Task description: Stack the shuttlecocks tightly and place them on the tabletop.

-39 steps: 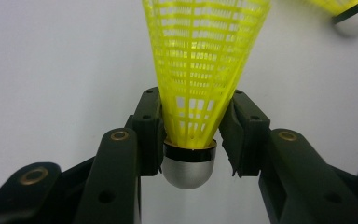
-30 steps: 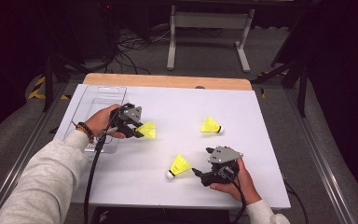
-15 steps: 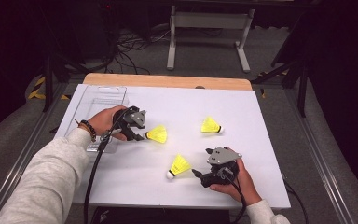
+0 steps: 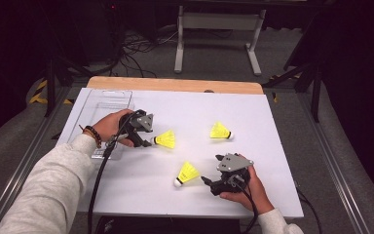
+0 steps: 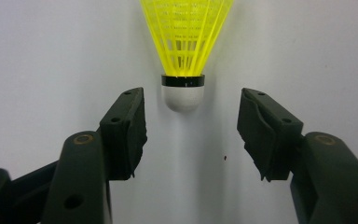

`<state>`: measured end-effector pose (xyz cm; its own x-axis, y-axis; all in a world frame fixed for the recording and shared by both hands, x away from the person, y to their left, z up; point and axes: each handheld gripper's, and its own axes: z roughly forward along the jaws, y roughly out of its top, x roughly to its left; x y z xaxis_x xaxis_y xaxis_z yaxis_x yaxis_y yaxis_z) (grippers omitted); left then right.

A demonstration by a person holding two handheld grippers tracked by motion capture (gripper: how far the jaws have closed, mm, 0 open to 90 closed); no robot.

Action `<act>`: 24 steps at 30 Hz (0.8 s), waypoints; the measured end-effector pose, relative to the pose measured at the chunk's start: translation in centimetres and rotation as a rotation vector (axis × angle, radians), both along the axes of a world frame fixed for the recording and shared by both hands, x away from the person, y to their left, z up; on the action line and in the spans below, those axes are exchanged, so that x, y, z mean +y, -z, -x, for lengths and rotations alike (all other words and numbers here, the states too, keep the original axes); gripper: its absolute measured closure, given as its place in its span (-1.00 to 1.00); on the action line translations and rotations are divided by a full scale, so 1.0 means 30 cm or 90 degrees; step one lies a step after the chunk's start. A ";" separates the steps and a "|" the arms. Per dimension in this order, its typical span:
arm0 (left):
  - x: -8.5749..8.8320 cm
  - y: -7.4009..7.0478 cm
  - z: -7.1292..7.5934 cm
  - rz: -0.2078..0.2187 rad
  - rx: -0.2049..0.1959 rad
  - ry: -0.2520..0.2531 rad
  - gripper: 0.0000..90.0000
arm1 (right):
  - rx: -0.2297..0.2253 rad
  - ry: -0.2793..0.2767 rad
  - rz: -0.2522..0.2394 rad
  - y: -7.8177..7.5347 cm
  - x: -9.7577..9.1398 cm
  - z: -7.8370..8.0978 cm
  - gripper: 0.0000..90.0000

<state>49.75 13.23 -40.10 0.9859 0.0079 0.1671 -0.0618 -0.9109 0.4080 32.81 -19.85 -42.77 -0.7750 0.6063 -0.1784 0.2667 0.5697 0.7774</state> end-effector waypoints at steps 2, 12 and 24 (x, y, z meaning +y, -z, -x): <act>0.006 -0.006 0.003 0.011 -0.002 -0.004 -0.15 | -0.002 0.001 -0.005 -0.001 0.001 0.001 -0.66; 0.074 -0.052 0.086 0.111 -0.048 -0.057 -0.39 | -0.005 -0.003 -0.004 -0.003 0.006 0.005 -0.66; 0.141 -0.082 0.189 0.222 -0.106 -0.105 -0.62 | -0.006 -0.003 -0.003 -0.002 0.012 0.005 -0.66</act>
